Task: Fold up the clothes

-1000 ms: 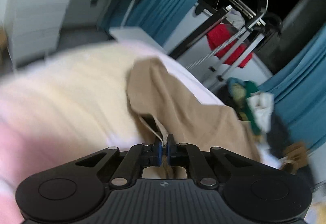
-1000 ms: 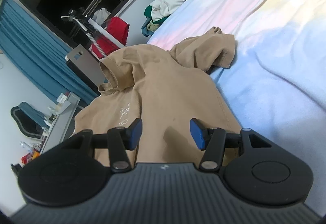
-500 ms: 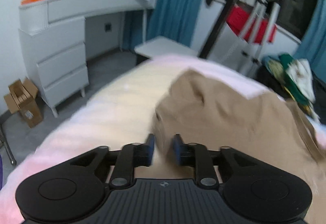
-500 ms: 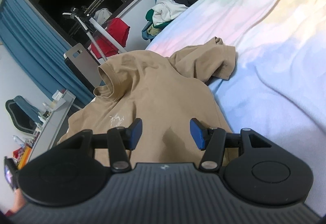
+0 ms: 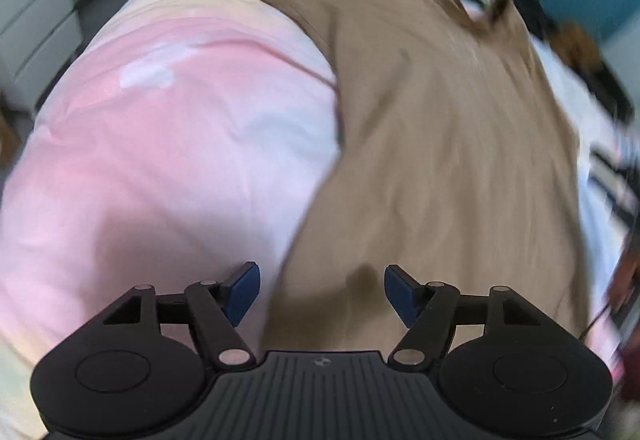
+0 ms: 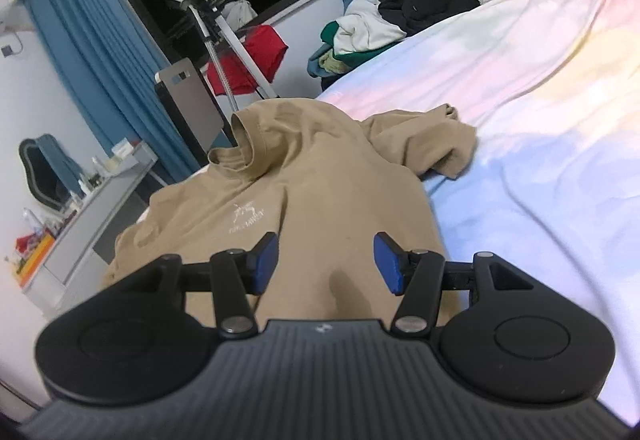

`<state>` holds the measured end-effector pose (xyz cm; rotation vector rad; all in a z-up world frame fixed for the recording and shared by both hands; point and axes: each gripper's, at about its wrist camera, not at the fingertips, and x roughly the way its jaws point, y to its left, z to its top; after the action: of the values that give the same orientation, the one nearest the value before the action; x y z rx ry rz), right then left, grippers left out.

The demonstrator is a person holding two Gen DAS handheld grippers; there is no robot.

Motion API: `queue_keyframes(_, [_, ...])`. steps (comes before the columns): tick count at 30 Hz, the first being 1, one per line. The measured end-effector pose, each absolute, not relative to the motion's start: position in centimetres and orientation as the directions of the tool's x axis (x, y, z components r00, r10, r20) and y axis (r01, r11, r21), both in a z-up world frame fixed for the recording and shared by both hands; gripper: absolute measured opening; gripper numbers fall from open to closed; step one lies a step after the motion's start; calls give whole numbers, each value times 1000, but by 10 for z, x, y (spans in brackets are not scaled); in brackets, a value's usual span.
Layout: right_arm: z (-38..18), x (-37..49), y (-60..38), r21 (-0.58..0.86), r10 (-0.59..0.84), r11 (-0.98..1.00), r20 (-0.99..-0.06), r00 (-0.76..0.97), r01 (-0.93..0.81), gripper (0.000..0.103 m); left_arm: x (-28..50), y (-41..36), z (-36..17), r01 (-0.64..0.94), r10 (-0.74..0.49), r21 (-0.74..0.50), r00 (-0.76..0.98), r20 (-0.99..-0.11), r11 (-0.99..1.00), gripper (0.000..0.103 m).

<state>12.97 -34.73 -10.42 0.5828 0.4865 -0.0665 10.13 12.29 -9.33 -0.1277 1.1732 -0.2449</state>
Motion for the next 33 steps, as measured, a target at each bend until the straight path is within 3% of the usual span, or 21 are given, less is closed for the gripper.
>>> queue_keyframes(2, [-96,120,-352,506,57,838,-455,889,205,65,94,117,-96,162,-215,-169,334,-918,972,73])
queue_keyframes(5, [-85,110,-357,499,20,834,-454,891,235,66,84,109,-98,218,-157,-93,294,-943,971,65])
queue_keyframes(8, [-80,103,-363,497,-18,824,-457,889,272,66,74,102,-96,269,-122,-47,267,-956,962,31])
queue_keyframes(9, [-80,101,-364,496,-31,820,-460,887,286,66,70,101,-95,277,-122,-46,262,-957,960,8])
queue_keyframes(10, [-81,100,-366,495,-42,816,-466,884,299,66,66,101,-92,280,-126,-51,258,-958,959,5])
queue_keyframes(16, [-94,102,-380,553,-37,758,-494,869,347,66,38,104,-81,313,-136,-49,264,-955,949,4])
queue_keyframes(23, [-119,107,-410,781,112,532,-447,887,327,66,20,99,-83,365,-125,1,321,-939,931,9])
queue_keyframes(28, [-138,119,-431,881,159,344,-396,904,326,66,10,91,-51,366,-126,50,443,-888,929,47])
queue_keyframes(33, [-167,152,-451,942,205,157,-324,923,296,66,24,52,-25,330,-147,51,547,-824,942,57])
